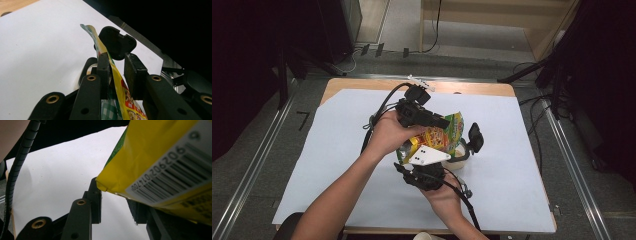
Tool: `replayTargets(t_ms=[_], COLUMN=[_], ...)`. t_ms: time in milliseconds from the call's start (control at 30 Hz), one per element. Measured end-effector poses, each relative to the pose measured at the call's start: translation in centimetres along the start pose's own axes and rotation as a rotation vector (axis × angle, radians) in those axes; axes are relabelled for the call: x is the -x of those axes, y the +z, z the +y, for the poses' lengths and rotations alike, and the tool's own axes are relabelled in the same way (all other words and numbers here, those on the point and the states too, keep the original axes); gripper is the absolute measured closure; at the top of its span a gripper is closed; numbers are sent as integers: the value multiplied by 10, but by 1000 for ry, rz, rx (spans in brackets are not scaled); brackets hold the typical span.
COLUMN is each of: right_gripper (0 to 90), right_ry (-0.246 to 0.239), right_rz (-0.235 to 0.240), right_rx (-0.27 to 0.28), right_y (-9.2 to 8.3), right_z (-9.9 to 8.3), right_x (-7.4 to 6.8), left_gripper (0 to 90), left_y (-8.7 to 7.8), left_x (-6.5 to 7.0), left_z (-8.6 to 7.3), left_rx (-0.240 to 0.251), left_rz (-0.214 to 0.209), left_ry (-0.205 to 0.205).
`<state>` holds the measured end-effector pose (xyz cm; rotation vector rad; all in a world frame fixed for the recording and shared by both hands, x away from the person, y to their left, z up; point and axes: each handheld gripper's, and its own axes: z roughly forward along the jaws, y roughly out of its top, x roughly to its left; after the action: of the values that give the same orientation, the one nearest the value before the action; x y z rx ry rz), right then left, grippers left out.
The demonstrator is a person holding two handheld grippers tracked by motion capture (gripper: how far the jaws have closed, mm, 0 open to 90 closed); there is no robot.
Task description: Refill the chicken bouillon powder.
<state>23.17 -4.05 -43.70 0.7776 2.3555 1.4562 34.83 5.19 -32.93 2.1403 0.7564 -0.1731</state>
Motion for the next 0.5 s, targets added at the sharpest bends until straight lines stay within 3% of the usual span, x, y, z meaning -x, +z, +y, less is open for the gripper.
replayTargets(t_ms=[500], right_gripper=[676], right_ry=[15], right_rz=[6], right_rx=[2], right_y=[0], right_z=[0], right_x=[0], left_gripper=[753], left_y=[1], left_x=[1], left_z=[0], left_rx=[-1], left_rz=[7], left_ry=[4])
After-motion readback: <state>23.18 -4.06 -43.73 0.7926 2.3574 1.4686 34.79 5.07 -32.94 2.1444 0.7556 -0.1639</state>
